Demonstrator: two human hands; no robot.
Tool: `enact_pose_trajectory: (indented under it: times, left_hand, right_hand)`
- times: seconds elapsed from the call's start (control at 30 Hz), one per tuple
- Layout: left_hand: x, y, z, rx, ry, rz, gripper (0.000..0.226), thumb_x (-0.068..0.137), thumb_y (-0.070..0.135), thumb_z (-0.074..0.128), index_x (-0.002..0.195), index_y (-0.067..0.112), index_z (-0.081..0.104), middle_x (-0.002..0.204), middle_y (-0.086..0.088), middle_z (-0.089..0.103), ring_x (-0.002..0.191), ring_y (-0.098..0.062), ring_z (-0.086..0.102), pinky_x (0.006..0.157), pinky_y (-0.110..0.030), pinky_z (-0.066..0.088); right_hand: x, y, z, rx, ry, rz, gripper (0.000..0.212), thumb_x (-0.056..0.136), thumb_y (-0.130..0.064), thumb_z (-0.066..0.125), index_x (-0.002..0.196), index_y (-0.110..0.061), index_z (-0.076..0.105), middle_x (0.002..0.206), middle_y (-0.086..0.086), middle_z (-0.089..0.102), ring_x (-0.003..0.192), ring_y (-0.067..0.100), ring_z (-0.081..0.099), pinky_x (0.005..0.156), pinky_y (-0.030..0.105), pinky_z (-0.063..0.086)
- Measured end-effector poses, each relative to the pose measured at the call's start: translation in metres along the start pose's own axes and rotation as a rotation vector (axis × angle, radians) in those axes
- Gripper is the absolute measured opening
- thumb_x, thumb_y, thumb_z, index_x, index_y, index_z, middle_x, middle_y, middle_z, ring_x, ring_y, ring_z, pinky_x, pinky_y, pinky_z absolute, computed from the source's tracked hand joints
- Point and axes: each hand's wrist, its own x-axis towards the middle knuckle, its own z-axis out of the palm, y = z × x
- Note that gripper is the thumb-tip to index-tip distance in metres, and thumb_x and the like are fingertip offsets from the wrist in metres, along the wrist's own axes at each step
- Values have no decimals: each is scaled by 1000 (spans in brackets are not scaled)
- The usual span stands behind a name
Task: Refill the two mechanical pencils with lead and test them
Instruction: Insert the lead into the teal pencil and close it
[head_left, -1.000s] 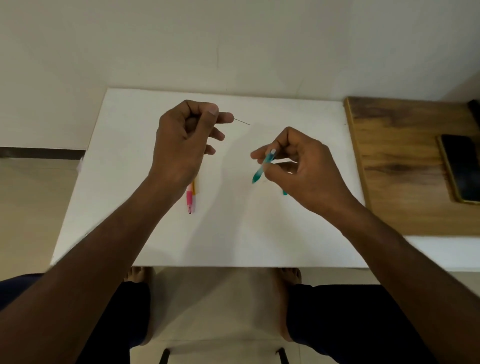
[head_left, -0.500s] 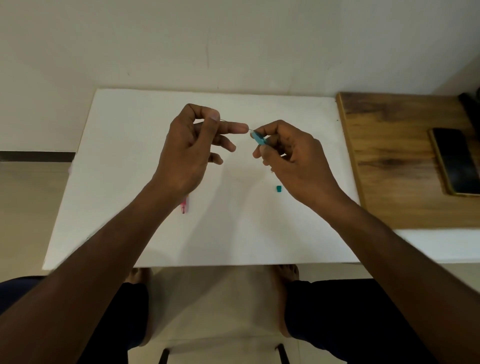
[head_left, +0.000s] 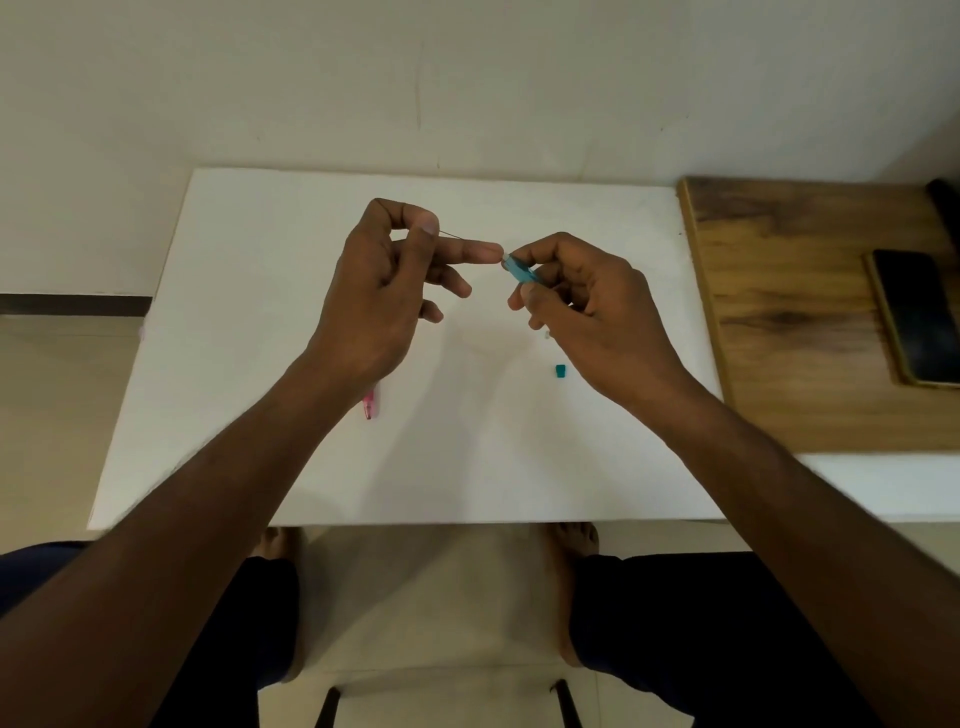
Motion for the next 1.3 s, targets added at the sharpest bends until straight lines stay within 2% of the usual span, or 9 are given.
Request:
enact_pose_trajectory:
  times: [0.2, 0.47, 0.73, 0.83, 0.93, 1.03, 1.17, 1.23, 1.3]
  left_hand:
    - [1, -1, 0, 20, -4, 7, 18, 117, 29, 36, 111, 13, 42, 109, 7, 82, 84, -17, 74, 63, -27, 53]
    - [1, -4, 0, 36, -12, 22, 17, 117, 28, 36, 108, 16, 43, 108, 8, 82, 83, -17, 73, 63, -27, 52]
    - [0, -11, -1, 202, -35, 126, 15, 115, 29, 44, 108, 16, 46, 101, 12, 82, 79, -14, 75, 60, -30, 55]
    - [0, -13, -1, 258, -37, 161, 15, 112, 29, 54, 106, 15, 57, 100, 15, 81, 79, -12, 76, 61, -18, 52]
    - [-1, -13, 1, 338, -32, 171, 12, 105, 34, 66, 101, 23, 69, 98, 19, 78, 78, -6, 76, 63, -10, 46]
    - [-3, -11, 4, 355, 24, 222, 9, 101, 35, 71, 97, 28, 75, 93, 20, 76, 76, -4, 75, 64, -6, 44]
    - [-6, -8, 5, 453, 132, 327, 10, 100, 38, 72, 100, 31, 79, 95, 26, 75, 78, -1, 71, 63, -11, 48]
    - [-7, -9, 4, 545, 140, 369, 13, 102, 42, 69, 105, 34, 79, 99, 26, 76, 76, -3, 70, 61, -21, 52]
    - [-8, -11, 4, 581, 112, 387, 17, 102, 45, 67, 112, 35, 78, 102, 24, 76, 77, -3, 70, 63, -21, 53]
  right_hand:
    - [1, 2, -1, 16, -6, -5, 19, 99, -20, 64, 115, -29, 71, 91, -13, 77, 82, 18, 73, 79, 43, 63]
    - [2, 2, 0, 2, -11, -21, 24, 99, -23, 65, 106, -46, 67, 91, -16, 76, 82, 15, 74, 78, 37, 63]
    - [-2, -1, -2, -63, -23, -14, 19, 97, -23, 66, 112, -32, 74, 93, -9, 76, 83, 19, 71, 79, 45, 61]
    - [-3, -2, -2, -78, -42, -10, 19, 98, -22, 66, 111, -31, 74, 94, -8, 77, 84, 17, 72, 79, 40, 61]
    - [-4, -1, -1, -63, -62, -17, 18, 99, -19, 66, 111, -29, 73, 92, -12, 79, 83, 11, 76, 73, 29, 61]
    - [-5, 1, 4, 32, -85, 11, 15, 100, -17, 69, 114, -22, 71, 95, -13, 81, 84, 9, 78, 80, 32, 64]
    - [-5, -1, 16, 147, -123, 77, 14, 100, -19, 72, 113, -20, 67, 99, -14, 82, 88, 7, 79, 85, 28, 63]
    - [-6, -3, 22, 201, -118, 117, 14, 100, -21, 72, 112, -19, 66, 100, -10, 82, 89, 7, 79, 82, 25, 61]
    - [-7, -5, 28, 245, -75, 157, 17, 98, -22, 74, 112, -16, 68, 99, -5, 83, 89, 8, 79, 81, 30, 63]
